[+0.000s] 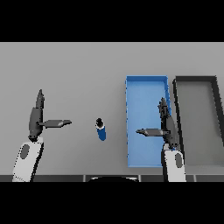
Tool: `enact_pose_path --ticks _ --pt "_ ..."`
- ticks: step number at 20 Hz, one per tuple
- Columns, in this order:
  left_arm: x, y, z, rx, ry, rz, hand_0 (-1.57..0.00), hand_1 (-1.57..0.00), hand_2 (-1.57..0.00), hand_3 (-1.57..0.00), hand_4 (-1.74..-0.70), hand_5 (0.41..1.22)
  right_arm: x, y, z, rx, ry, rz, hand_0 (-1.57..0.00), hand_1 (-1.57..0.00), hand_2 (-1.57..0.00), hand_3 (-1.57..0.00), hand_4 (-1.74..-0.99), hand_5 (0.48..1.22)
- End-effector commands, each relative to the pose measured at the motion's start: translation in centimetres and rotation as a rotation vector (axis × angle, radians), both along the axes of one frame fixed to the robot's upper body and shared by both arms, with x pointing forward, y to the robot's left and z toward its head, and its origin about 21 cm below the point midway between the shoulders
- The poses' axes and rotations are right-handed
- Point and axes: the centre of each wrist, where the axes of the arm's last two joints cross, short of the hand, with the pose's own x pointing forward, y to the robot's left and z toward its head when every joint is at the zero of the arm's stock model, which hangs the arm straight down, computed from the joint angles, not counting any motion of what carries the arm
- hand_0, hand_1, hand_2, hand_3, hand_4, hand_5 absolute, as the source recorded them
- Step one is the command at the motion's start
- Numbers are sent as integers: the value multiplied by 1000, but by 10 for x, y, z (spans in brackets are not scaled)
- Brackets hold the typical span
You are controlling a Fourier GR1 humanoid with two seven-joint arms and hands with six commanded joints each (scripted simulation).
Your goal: Pick up the blue pipe and place it into the blue bin.
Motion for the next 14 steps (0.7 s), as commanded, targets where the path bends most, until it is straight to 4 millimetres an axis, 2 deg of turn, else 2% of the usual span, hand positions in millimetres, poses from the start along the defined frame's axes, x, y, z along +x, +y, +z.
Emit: enact_pose_path --ticks 1,6,7,9,14 --pt "-1 -1 0 0 -7 -1 1 1 1 1 -1006 586 -1 -1 0 0 -1 -1 1 1 1 1 -1222 603" --pt "-11 -5 -2 1 -18 -8 1 1 1 1 -1006 586 -11 -9 -1 0 -14 -8 1 1 1 1 -1222 603" --pt "-23 6 -5 76 -16 -138 1 1 1 1 -1006 586 -19 -19 1 -112 -61 43 1 1 1 1 -1222 603" --pt "-31 21 -3 143 -16 -255 1 1 1 1 -1011 588 -31 -23 6 -187 -98 109 1 1 1 1 -1230 601" --pt "-33 24 -1 154 12 -335 1 1 1 1 -1009 589 -35 -24 13 -241 -78 130 1 1 1 1 -1226 593"
